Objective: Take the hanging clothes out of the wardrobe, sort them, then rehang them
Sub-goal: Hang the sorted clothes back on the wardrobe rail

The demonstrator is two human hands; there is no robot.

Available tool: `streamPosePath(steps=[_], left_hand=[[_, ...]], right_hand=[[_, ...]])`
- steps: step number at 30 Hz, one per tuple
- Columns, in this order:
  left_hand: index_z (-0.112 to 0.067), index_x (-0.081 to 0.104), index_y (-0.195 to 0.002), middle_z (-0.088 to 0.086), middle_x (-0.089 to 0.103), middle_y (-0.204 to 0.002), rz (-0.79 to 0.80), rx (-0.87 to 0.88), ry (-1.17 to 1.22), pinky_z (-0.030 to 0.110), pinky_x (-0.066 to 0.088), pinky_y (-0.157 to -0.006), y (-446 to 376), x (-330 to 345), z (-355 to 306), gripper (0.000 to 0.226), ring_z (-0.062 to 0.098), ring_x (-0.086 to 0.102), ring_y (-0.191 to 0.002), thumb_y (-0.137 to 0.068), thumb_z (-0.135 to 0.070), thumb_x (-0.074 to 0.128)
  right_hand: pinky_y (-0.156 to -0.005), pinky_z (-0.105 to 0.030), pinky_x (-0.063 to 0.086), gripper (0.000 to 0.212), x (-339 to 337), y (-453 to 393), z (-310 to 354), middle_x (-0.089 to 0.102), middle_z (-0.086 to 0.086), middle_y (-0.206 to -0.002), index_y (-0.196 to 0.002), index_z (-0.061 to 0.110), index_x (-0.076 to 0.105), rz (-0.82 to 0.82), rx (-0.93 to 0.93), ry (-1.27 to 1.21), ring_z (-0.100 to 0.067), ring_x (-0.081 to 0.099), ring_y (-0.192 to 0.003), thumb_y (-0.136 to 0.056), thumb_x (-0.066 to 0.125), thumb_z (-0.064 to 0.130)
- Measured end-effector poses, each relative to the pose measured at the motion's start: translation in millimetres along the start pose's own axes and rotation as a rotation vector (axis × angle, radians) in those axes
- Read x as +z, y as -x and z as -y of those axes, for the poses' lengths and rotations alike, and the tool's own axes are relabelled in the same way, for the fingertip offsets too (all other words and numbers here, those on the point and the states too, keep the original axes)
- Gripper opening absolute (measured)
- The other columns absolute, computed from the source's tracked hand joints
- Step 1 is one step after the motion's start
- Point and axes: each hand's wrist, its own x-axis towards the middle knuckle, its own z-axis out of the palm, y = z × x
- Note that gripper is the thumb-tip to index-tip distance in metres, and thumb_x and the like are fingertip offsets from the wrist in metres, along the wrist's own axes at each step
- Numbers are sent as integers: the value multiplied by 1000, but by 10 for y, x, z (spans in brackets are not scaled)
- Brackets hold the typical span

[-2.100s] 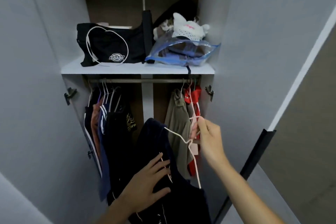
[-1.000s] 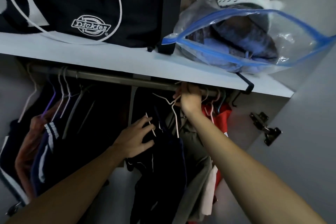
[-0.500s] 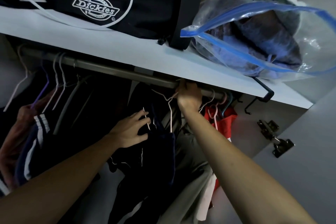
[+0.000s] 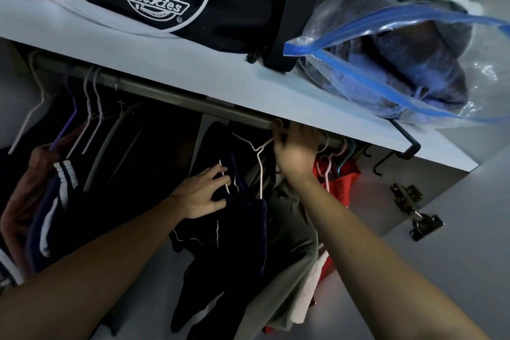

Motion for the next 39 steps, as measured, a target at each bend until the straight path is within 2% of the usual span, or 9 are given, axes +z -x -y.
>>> streamPosePath(steps=[3,7,12,19,22,25,33,36,39], left_hand=[[-33,48,-138,-9,18,-167,32,-19,30,43,51,-101,5,21,-13,53,18,25,-155,-93,-60,53],[-33,49,-136,-11,17,-167,62,-33,43,37,49,-97,-102,33,-119,53,17,34,-150,-92,-57,63],[-33,43,-146,-11,11,-170,113,-13,34,41,46,-109,-375,164,-417,69,17,25,-155,-87,-62,66],[-35,26,-163,-9,-3,-175,241,-56,24,46,30,-124,-597,262,-864,80,15,-4,-161,-95,-58,62],[-41,18,-164,-10,-2,-175,261,-102,47,45,26,-123,-401,180,-972,82,16,-5,-161,-96,-64,58],[-41,15,-164,-8,5,-175,204,-159,-11,41,20,-126,0,22,-1120,82,17,-1,-161,-97,-69,52],[-35,12,-167,-3,11,-174,-12,-265,-175,37,7,-129,1428,-609,-1875,85,20,4,-161,-95,-75,35],[-33,19,-166,-2,17,-173,-106,-227,-181,38,12,-130,1841,-842,-2170,89,20,9,-161,-89,-77,25],[-28,27,-165,2,27,-170,-184,-154,-198,43,22,-129,2156,-1022,-2371,86,24,17,-160,-93,-75,32]], right_hand=[[-89,-44,41,26,81,-41,-145,74,-12,-96,-105,11,75,110,-128,31,-39,67,-94,-101,64,35],[-85,-42,35,33,76,-74,-267,76,-6,-98,-112,22,78,158,-165,92,-35,68,-94,-104,54,44],[-83,-45,52,32,3,22,-645,75,-12,-95,-106,18,78,134,-100,124,-39,68,-90,-104,56,40],[-89,-48,51,45,-134,52,-902,73,-18,-96,-98,11,75,242,-9,147,-43,68,-94,-99,49,48],[-102,-49,46,50,-384,174,-791,67,-17,-123,-122,10,68,337,-7,114,-40,59,-120,-99,54,51],[-113,-50,37,62,-720,443,-722,56,-10,-146,-145,19,54,394,24,37,-35,45,-138,-99,41,58],[-129,-45,14,69,-1826,1223,-447,36,0,-166,-161,29,34,546,58,-55,-24,26,-155,-102,30,65],[-130,-45,14,69,-2297,1487,-302,31,3,-169,-163,30,30,527,60,-108,-21,21,-157,-103,32,65],[-128,-49,20,65,-2746,1748,-163,35,3,-167,-161,28,35,472,115,-143,-20,24,-156,-104,43,58]])
